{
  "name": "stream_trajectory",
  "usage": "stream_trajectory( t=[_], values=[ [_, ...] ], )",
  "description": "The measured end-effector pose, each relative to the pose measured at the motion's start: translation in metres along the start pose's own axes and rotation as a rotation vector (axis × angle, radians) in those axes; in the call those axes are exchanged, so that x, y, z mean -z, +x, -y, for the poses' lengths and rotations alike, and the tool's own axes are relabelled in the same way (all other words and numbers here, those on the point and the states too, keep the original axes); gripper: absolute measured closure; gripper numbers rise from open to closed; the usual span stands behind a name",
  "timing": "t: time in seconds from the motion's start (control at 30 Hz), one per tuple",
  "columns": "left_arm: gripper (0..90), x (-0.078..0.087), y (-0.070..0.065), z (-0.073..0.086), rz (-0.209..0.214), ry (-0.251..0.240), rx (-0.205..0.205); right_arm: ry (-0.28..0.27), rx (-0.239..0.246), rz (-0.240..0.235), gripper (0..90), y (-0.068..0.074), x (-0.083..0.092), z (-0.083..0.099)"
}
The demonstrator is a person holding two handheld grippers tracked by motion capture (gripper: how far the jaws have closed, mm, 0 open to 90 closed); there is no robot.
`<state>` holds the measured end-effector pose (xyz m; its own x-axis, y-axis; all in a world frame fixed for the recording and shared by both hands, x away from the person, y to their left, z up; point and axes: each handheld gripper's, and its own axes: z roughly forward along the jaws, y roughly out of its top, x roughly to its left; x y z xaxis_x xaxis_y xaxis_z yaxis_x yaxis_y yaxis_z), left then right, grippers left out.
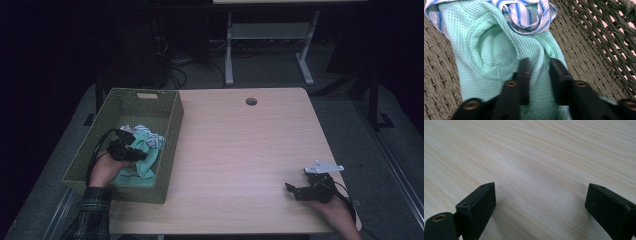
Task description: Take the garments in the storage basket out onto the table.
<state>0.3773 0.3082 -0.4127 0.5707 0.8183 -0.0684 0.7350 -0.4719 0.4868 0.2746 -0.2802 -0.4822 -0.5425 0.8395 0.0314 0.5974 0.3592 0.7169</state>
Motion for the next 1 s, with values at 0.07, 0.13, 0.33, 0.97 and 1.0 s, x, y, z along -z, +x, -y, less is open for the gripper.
stream_trajectory(
  t=[0.07, 0.13, 0.33, 0.97, 1.0],
  values=[
    [83.7, 0.002, 0.0, 0.0, -0.003, -0.004, 0.004, 0.0, 0.0, 0.0, 9.4, 0.0, 0.0, 0.0],
    [85.0, 0.003, 0.001, 0.0, -0.003, -0.015, 0.009, 0.001, 0.0, 0.0, 9.4, 0.0, 0.0, 0.0],
    [86.2, 0.01, 0.001, 0.0, -0.009, -0.06, 0.011, 0.001, 0.001, 0.0, 9.4, 0.0, 0.0, 0.0],
    [86.5, 0.041, 0.011, 0.0, 0.047, -0.268, 0.064, 0.0, 0.0, 0.0, 9.4, 0.0, 0.0, 0.0],
    [86.6, 0.043, 0.011, 0.0, 0.051, -0.277, 0.066, 0.001, 0.0, 0.0, 9.4, 0.0, 0.0, 0.0]
  ],
)
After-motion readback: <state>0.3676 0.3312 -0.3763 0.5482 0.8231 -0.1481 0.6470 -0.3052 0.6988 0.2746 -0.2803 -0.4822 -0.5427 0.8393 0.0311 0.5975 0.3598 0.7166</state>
